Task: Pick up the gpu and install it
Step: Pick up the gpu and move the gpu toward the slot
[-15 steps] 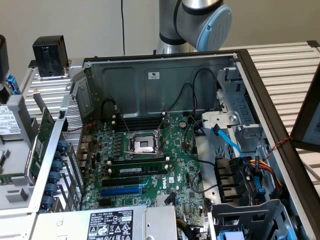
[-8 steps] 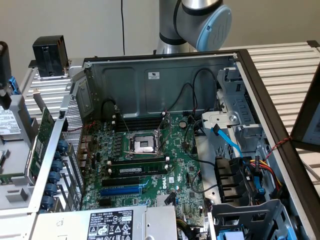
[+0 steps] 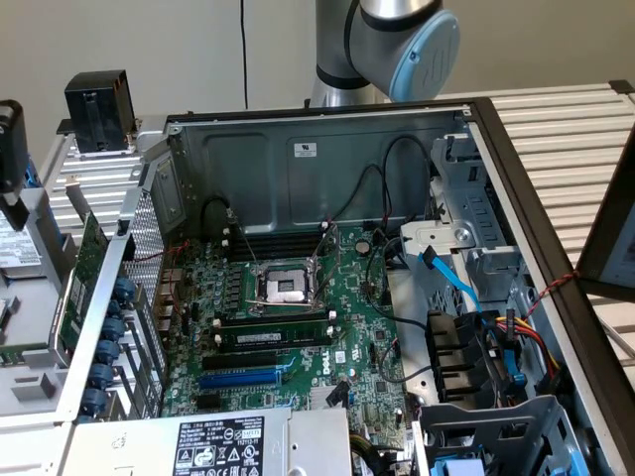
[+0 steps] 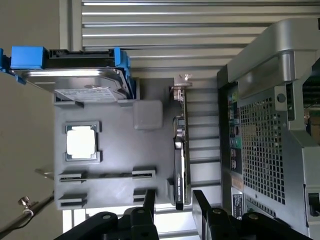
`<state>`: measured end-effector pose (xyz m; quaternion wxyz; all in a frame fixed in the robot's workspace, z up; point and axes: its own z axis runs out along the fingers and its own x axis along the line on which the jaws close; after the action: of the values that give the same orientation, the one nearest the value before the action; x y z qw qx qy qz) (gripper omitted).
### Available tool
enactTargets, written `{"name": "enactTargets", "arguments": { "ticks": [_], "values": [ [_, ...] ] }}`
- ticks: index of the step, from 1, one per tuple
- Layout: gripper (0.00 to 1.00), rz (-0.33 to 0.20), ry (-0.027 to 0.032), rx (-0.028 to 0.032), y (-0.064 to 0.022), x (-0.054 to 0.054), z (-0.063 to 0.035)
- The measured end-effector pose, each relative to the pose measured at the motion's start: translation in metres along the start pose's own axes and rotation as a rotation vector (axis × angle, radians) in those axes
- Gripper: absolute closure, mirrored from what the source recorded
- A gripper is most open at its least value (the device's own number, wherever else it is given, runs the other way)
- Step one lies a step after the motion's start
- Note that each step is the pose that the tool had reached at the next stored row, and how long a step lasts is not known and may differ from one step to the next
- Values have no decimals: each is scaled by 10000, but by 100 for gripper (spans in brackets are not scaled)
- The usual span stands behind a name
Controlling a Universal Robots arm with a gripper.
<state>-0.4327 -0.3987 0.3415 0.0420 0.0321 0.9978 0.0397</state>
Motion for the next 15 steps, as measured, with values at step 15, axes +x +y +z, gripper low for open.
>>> {"name": "enactTargets", "arguments": {
  "ticks": [15],
  "values": [
    [58, 121, -184, -287, -140, -14, 182]
  ]
}}
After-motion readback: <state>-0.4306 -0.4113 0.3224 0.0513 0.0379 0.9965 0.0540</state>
